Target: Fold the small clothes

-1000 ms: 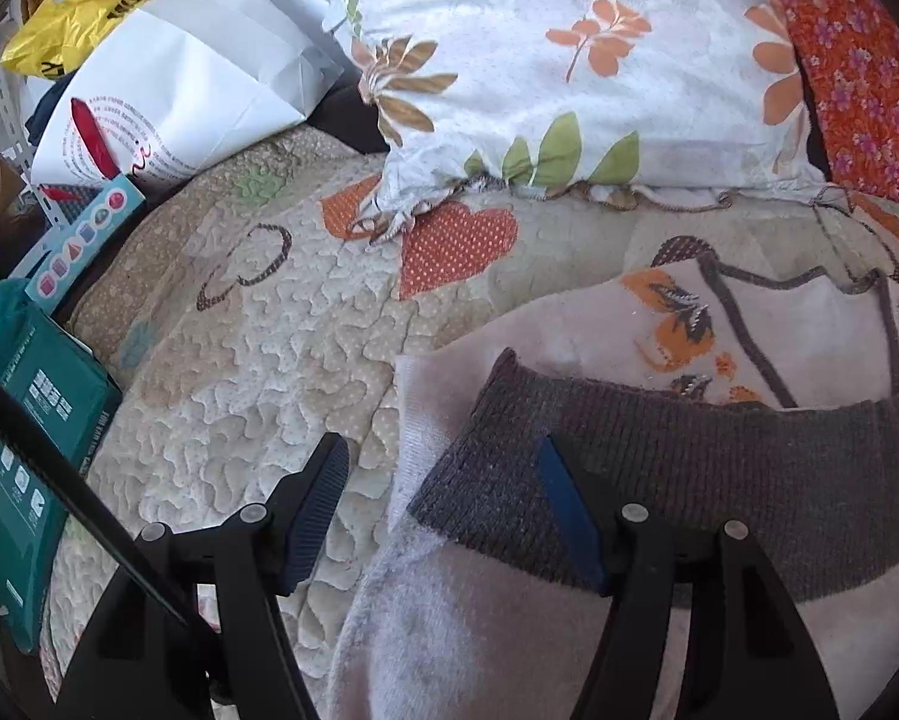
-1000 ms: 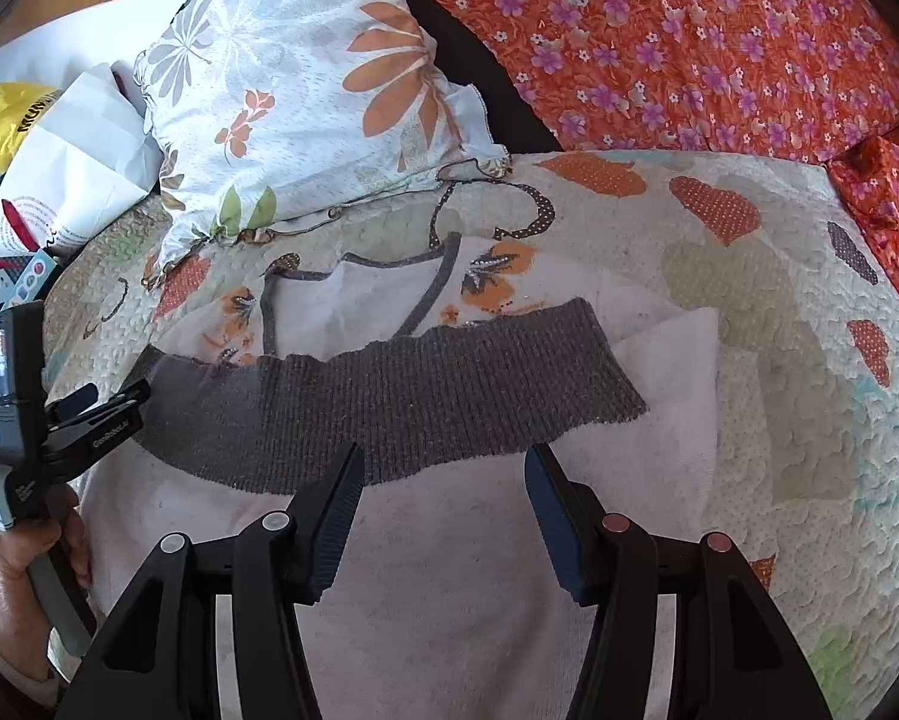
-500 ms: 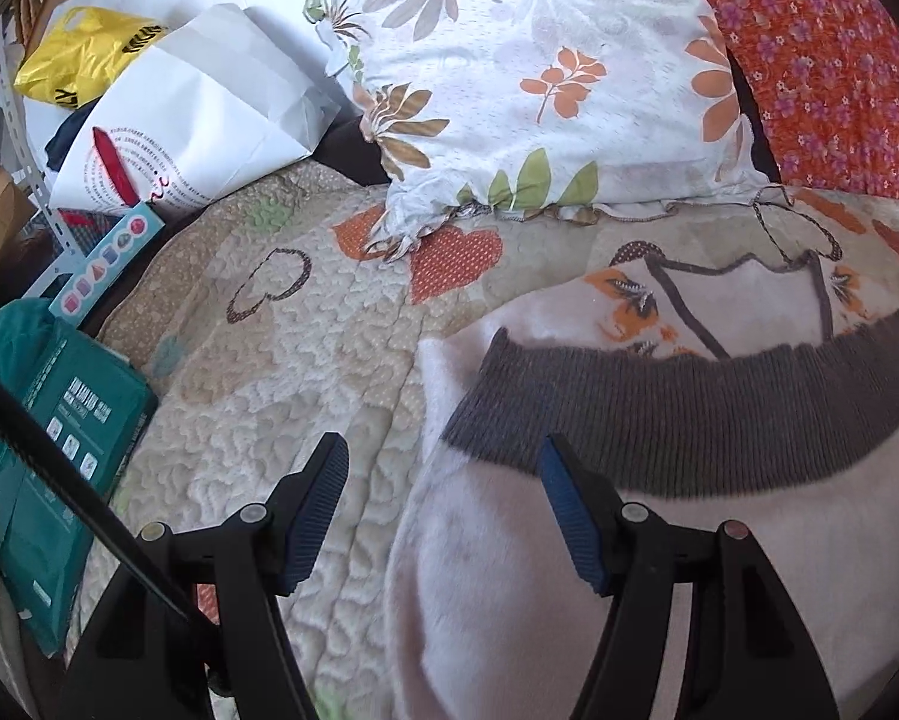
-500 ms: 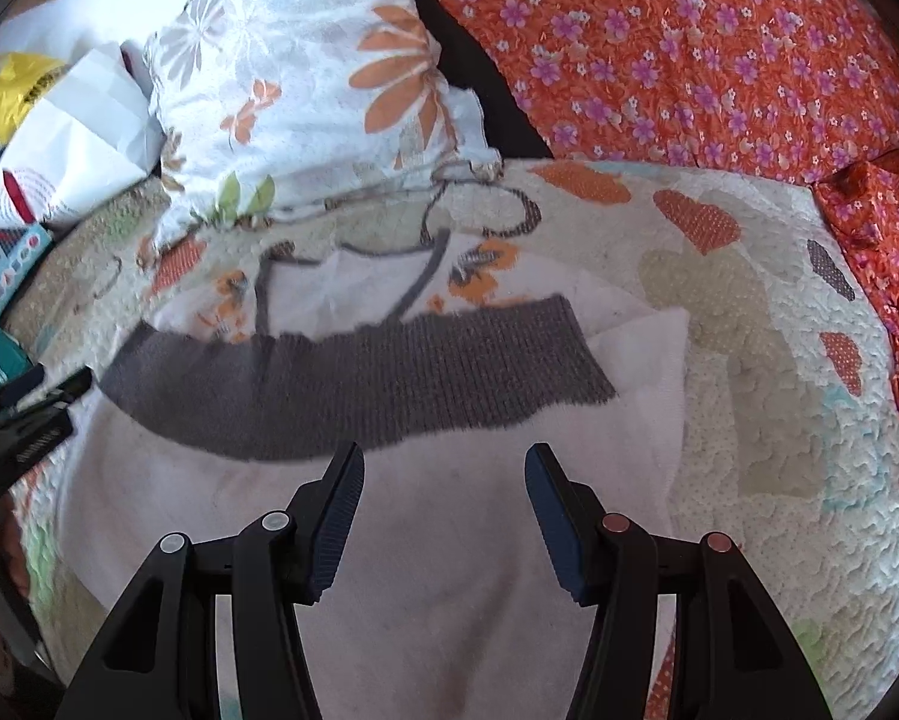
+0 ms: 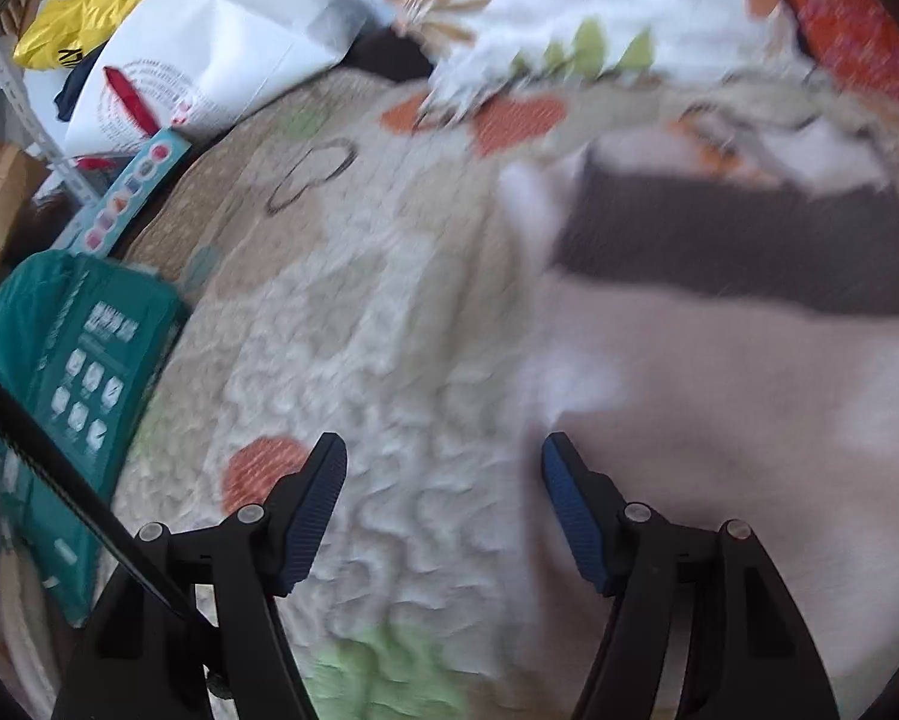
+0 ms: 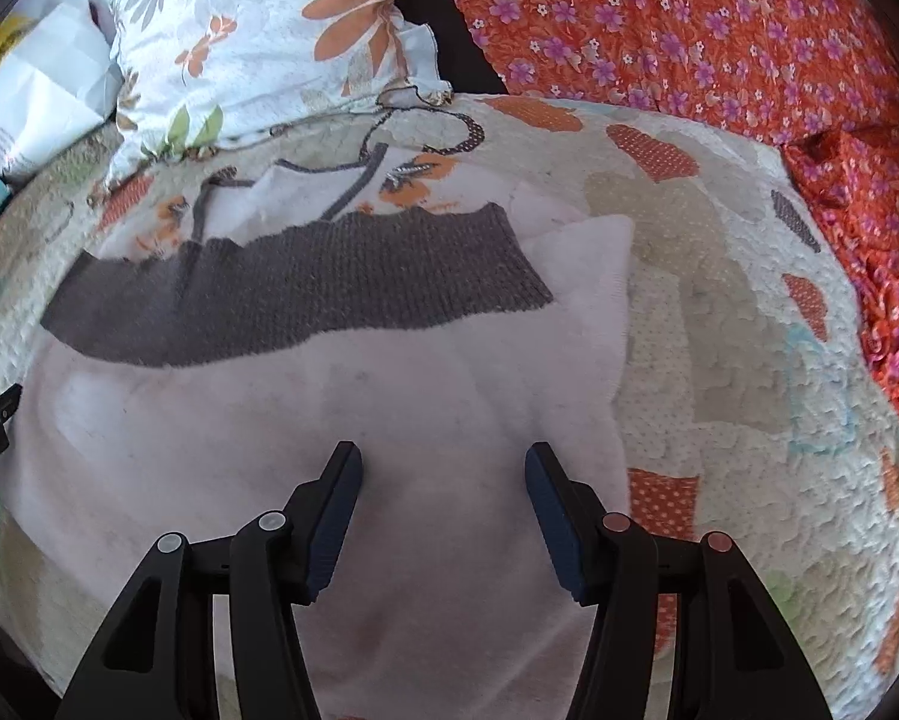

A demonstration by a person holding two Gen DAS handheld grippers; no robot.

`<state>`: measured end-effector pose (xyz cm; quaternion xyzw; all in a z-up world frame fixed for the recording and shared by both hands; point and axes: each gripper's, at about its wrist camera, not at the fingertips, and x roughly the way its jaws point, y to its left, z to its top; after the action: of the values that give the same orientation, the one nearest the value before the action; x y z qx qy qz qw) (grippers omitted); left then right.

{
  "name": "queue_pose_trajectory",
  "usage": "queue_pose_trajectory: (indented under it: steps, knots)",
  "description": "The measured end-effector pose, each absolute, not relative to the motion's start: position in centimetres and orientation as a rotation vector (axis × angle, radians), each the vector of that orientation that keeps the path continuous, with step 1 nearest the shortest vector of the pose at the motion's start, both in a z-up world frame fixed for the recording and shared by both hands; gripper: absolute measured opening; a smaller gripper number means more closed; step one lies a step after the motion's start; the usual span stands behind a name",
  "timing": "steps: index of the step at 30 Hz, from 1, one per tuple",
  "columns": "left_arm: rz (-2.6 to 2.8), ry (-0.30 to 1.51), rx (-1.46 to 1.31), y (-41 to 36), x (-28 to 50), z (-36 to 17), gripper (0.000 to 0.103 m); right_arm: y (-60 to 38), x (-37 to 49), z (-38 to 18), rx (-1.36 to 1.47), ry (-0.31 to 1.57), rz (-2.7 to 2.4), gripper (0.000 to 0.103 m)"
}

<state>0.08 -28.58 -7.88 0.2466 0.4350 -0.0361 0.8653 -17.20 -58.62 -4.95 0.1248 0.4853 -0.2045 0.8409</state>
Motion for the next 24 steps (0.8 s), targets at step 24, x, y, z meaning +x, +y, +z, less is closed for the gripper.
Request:
queue_pose_trajectory:
  steps: [24]
  knots:
    - [-0.472,1.101,0.134,-21.2,-2.4,-6.4,0.070,-60.0,-23.7,-3.6,0.396,1.006,-0.295,0.067]
